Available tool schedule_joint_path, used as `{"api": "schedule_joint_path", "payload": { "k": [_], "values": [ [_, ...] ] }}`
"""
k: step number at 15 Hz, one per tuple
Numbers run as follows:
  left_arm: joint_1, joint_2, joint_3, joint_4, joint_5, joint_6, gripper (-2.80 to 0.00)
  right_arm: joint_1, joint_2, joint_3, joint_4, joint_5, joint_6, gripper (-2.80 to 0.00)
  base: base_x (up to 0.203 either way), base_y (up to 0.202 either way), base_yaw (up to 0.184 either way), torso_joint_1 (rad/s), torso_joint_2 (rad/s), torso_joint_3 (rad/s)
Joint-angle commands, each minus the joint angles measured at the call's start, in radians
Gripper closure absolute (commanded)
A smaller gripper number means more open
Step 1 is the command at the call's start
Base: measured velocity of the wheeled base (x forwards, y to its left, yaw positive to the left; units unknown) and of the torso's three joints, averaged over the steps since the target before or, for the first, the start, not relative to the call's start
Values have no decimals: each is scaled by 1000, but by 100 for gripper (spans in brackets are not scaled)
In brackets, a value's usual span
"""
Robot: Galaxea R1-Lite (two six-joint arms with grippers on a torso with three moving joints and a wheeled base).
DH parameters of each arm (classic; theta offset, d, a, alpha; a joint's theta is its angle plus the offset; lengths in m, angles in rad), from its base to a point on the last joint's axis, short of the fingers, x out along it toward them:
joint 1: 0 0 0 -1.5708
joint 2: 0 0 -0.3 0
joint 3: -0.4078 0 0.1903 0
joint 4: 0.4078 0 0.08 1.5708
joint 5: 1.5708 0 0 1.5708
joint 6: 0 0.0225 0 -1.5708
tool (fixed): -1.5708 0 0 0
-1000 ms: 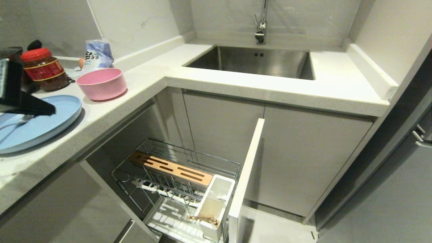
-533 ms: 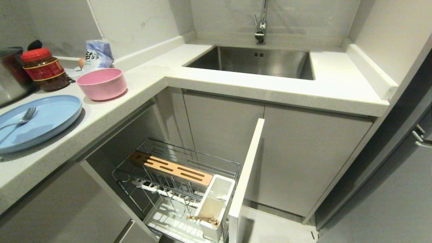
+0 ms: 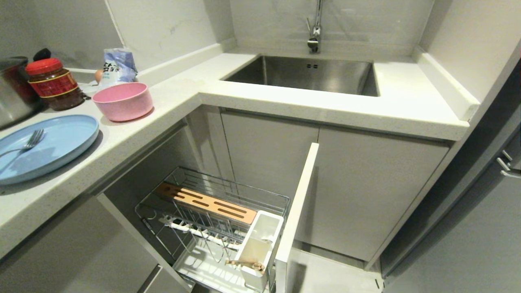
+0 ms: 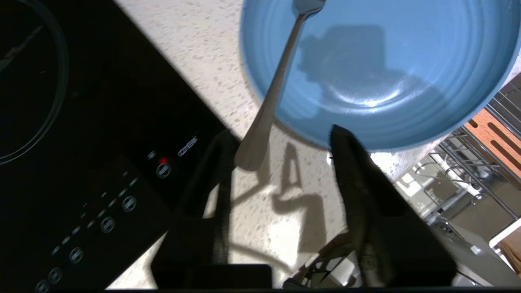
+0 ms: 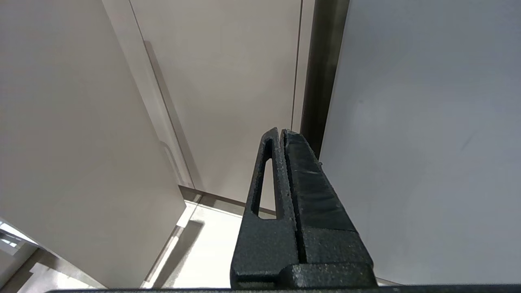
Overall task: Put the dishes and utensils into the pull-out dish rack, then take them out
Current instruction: Pick up the fork and place it in the cupboard
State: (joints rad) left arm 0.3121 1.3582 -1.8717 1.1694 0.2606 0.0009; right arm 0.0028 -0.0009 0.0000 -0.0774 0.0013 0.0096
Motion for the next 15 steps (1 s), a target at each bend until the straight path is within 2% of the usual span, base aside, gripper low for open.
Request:
{"api": "schedule_joint_path", "payload": {
  "k": [1, 4, 5, 7, 10, 13, 15],
  "values": [
    [2, 68, 0, -7, -22, 10, -280, 0, -1, 26, -1, 0, 0, 0, 0, 0, 0, 0, 0, 0],
    [55, 109, 3, -39, -121, 61, -280, 0, -1, 26, -1, 0, 0, 0, 0, 0, 0, 0, 0, 0],
    [80, 124, 3, -45, -141, 91, -280, 0, -1, 26, -1, 0, 0, 0, 0, 0, 0, 0, 0, 0],
    [114, 158, -2, -59, -170, 109, -280, 0, -1, 26, -1, 0, 0, 0, 0, 0, 0, 0, 0, 0],
    [116, 197, 6, -102, -182, 111, -280, 0, -1, 26, -1, 0, 0, 0, 0, 0, 0, 0, 0, 0],
    [117, 217, 6, -103, -270, 144, -280, 0, -1, 26, -1, 0, 0, 0, 0, 0, 0, 0, 0, 0],
    [117, 228, 6, -102, -288, 145, -280, 0, -1, 26, -1, 0, 0, 0, 0, 0, 0, 0, 0, 0]
  ]
}}
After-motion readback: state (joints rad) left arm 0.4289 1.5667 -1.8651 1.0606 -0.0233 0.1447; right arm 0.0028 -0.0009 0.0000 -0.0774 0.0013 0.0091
